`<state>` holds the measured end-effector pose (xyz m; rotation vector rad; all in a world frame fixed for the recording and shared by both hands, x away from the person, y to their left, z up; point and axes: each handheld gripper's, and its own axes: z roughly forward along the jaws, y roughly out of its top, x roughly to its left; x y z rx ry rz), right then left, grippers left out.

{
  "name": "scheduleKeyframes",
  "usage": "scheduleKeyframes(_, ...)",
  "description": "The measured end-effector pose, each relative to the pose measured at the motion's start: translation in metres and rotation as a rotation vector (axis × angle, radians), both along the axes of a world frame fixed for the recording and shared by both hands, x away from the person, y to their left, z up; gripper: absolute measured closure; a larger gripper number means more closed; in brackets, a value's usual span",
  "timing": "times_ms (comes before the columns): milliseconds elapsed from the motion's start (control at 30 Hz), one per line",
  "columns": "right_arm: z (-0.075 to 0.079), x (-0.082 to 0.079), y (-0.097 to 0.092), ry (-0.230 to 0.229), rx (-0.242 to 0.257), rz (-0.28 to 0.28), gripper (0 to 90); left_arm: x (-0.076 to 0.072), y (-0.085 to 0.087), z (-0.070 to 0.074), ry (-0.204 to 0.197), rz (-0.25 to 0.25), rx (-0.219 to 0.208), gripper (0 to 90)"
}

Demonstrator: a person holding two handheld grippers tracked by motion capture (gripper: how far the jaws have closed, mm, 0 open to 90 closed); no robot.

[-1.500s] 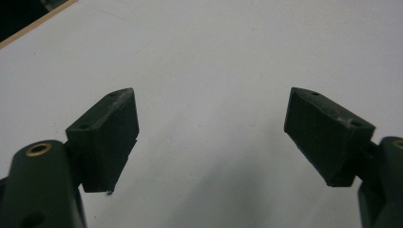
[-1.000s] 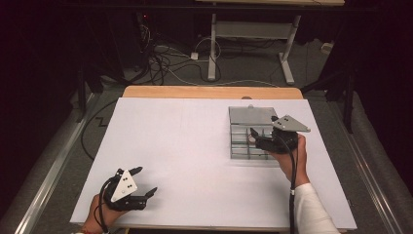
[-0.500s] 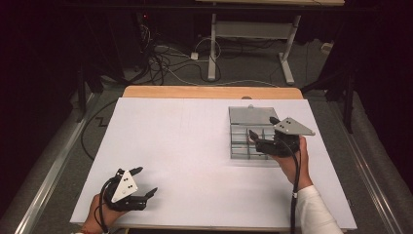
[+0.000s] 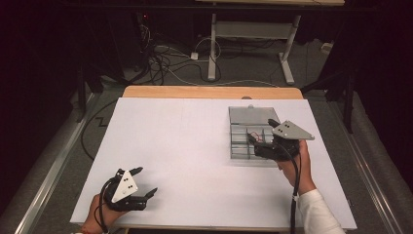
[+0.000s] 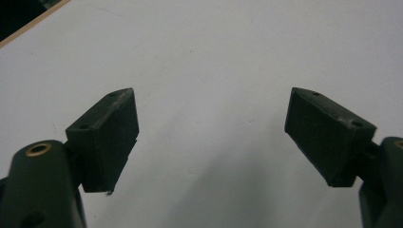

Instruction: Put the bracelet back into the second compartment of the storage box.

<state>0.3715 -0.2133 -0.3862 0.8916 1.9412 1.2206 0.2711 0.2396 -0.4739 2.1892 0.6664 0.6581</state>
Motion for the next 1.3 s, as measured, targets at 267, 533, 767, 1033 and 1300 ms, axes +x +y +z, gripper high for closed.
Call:
scheduleKeyframes(267, 0.003, -0.011, -0.002, -0.026, -0.016, 0.015, 16.7, 0.000, -0.001, 0.000, 0.004, -0.004, 0.005, 17.6)
scheduleKeyframes(533, 0.006, -0.020, -0.003, -0.041, -0.025, 0.035, 16.7, 0.000, -0.002, -0.001, 0.006, -0.006, 0.009, 17.6)
scheduleKeyframes(767, 0.005, -0.026, -0.003, -0.050, -0.037, 0.053, 16.7, 0.000, -0.002, -0.001, 0.005, -0.008, 0.012, 17.6)
scheduleKeyframes(1033, 0.005, -0.031, -0.003, -0.066, -0.049, 0.062, 16.6, 0.000, -0.003, -0.001, 0.001, -0.009, 0.016, 17.8)
scheduleKeyframes(1300, 0.001, -0.035, -0.003, -0.061, -0.071, 0.069, 16.5, 0.000, -0.003, -0.001, 0.002, -0.013, 0.021, 17.8)
